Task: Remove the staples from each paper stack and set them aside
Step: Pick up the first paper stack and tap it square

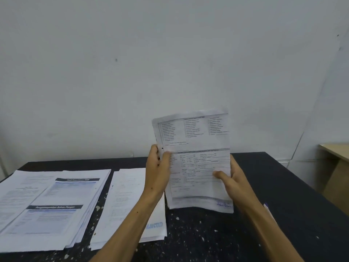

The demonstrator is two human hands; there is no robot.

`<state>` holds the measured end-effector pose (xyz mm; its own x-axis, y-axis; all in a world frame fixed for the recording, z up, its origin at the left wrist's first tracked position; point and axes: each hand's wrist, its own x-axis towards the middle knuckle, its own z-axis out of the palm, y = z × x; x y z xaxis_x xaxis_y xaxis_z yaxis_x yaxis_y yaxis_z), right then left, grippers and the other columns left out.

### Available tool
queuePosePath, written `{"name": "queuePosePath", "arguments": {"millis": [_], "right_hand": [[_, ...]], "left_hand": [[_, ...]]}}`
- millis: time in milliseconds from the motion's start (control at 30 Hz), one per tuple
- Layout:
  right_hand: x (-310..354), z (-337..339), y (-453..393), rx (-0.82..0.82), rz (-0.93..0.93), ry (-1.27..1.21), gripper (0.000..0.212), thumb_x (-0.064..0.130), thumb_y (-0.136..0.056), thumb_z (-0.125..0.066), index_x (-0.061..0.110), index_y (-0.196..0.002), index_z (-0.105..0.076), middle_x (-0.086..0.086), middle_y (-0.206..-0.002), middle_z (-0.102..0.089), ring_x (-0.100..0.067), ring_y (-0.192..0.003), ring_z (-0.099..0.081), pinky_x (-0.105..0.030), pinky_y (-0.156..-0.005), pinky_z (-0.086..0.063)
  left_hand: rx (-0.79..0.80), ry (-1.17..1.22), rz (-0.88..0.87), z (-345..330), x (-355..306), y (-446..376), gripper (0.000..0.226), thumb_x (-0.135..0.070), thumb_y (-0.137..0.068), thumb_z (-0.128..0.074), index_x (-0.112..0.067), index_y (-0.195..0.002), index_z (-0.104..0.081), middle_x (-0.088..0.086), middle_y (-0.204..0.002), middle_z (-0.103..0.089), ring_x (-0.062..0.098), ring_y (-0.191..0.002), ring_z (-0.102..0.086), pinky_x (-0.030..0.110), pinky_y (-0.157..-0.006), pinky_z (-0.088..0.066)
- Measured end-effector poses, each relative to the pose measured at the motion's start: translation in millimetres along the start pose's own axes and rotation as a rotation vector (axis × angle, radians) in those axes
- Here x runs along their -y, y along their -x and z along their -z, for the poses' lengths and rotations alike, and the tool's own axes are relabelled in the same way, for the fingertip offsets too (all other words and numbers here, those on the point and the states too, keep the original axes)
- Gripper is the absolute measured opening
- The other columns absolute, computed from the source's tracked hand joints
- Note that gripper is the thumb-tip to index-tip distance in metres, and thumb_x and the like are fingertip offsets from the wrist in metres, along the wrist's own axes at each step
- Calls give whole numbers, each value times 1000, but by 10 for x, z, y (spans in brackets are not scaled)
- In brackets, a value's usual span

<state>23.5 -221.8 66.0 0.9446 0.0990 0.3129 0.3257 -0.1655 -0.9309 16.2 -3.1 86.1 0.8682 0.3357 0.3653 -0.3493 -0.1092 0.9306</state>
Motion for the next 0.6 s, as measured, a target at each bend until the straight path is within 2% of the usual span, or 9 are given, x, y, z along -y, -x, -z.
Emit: {"name": "queuePosePath", "arguments": {"millis": [100,200,267,400,500,600], "right_hand": [[129,-23,-64,-35,61,24,49,7,-103,-58,46,-131,-51,33,-118,-67,9,-113,-62,-14,-85,-54],[169,-6,-119,-68,84,6,42,11,-102,-61,45,-124,-54,27,-117,-70,4,-111,-66,-21,-86,-58],[163,4,-125,-115,103,-32,31,17,-101,-64,35,-124,-55,22,-118,-70,-1,-111,-67,-24,-84,-59],[259,-27,-98,-202,169,-24,32,30,-101,-62,26,-129,-47,20,-123,-65,7,-109,-65,-15,-76,-58],[373,-63,-128,-248,200,-10,32,26,-104,-59,21,-130,-41,20,-119,-62,9,-103,-66,-16,-70,-58],[492,-90,-176,-314,267,16,36,25,-106,-57,27,-132,-33,16,-118,-62,0,-103,-68,-23,-73,-62]], "left_hand": [[-29,-18,-43,-31,-105,-81,13,-26,-108,-51,-16,-116,-53,-12,-112,-68,8,-92,-69,12,-61,-55],[-6,-66,-73,-63,-168,-147,18,-34,-107,-52,-16,-112,-52,-13,-102,-66,-2,-86,-67,11,-60,-52],[33,-93,-59,-70,-168,-149,16,-27,-109,-48,-12,-107,-49,-8,-95,-62,-9,-76,-62,9,-59,-49],[96,-125,-82,-104,-173,-144,16,-29,-111,-42,-15,-114,-50,-10,-103,-65,7,-92,-64,15,-68,-50],[110,-106,-84,-173,-272,-140,21,-33,-112,-37,-15,-110,-47,-12,-98,-63,5,-87,-60,16,-65,-50],[87,-78,-78,-243,-374,-161,28,-34,-113,-31,-12,-109,-48,-10,-92,-59,4,-81,-56,17,-66,-46]]}}
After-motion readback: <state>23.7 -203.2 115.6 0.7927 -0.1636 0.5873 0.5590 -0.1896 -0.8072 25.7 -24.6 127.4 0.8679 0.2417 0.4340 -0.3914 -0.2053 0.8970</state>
